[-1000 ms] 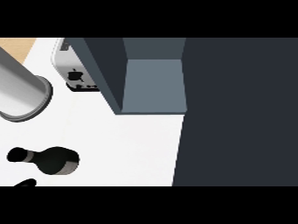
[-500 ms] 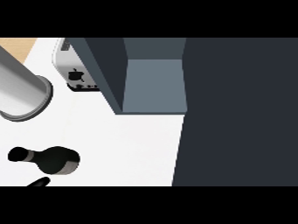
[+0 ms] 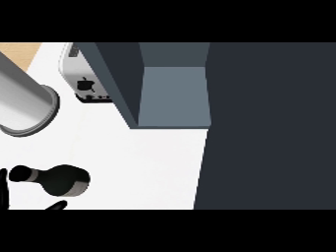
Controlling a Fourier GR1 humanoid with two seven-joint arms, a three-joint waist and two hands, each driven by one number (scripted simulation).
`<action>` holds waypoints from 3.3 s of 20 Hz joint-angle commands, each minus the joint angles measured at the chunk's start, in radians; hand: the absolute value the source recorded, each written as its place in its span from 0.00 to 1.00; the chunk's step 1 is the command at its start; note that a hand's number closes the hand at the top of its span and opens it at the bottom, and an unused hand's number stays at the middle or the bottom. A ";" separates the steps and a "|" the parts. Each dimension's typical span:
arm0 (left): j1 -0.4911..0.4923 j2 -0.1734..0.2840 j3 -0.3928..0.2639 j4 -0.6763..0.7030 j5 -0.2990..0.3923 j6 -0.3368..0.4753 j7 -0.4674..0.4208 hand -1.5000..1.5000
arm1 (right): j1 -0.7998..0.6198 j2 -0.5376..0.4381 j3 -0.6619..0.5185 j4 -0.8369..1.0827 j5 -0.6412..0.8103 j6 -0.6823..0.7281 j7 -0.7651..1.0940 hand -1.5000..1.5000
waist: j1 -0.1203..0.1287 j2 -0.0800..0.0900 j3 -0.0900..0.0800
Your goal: Pick up the wine, place it into the cabinet and close the cabinet
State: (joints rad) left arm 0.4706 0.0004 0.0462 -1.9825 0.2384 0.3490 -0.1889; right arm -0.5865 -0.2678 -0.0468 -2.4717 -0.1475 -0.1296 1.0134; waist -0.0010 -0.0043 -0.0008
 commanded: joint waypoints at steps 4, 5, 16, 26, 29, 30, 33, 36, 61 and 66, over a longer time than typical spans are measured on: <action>-0.049 0.000 0.028 0.254 0.068 -0.060 -0.166 0.00 | -0.049 0.017 0.037 -0.075 -0.025 -0.045 0.070 0.00 | 0.000 0.001 -0.001; -0.033 0.000 0.024 0.210 0.060 -0.066 -0.160 0.00 | 0.052 -0.002 -0.042 -0.118 -0.103 0.009 0.040 0.00 | -0.002 0.002 0.001; -0.108 0.000 0.106 0.508 0.143 -0.180 -0.297 0.00 | -0.019 -0.007 0.005 -0.104 -0.057 -0.033 0.086 0.00 | -0.002 0.001 0.000; -0.194 0.012 0.181 0.766 0.217 -0.323 -0.433 0.00 | -0.031 -0.009 0.029 -0.161 -0.036 -0.067 0.138 0.00 | -0.007 0.000 0.000; -0.298 0.027 0.207 0.920 0.217 -0.359 -0.493 0.00 | -0.036 -0.019 0.010 -0.109 -0.071 -0.044 0.110 0.00 | -0.008 0.002 -0.001; -0.249 0.016 0.181 0.819 0.214 -0.339 -0.445 0.00 | -0.007 -0.016 0.015 -0.142 -0.047 -0.054 0.121 0.00 | -0.004 0.001 0.000; -0.279 0.059 0.207 0.912 0.210 -0.382 -0.478 0.00 | -0.066 -0.037 -0.034 -0.125 -0.087 -0.054 0.129 0.00 | -0.005 0.000 0.000; -0.363 0.051 0.223 1.034 0.197 -0.380 -0.546 0.00 | 0.021 -0.038 -0.040 -0.154 -0.124 -0.011 0.103 0.00 | -0.010 0.002 0.000; -0.611 0.069 -0.016 1.044 -0.099 -0.323 -0.639 1.00 | -0.004 -0.019 -0.008 -0.078 -0.098 -0.025 0.044 0.00 | -0.032 0.000 0.003; -0.637 0.034 -0.091 0.973 -0.148 -0.324 -0.608 1.00 | -0.022 0.003 0.037 -0.100 -0.035 -0.073 0.091 0.00 | -0.010 -0.002 0.001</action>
State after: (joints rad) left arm -0.1265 0.0582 0.0105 -0.9585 0.1314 0.0087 -0.8285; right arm -0.6174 -0.2772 -0.0223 -2.4612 -0.1371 -0.1695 1.0118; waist -0.0158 -0.0044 0.0008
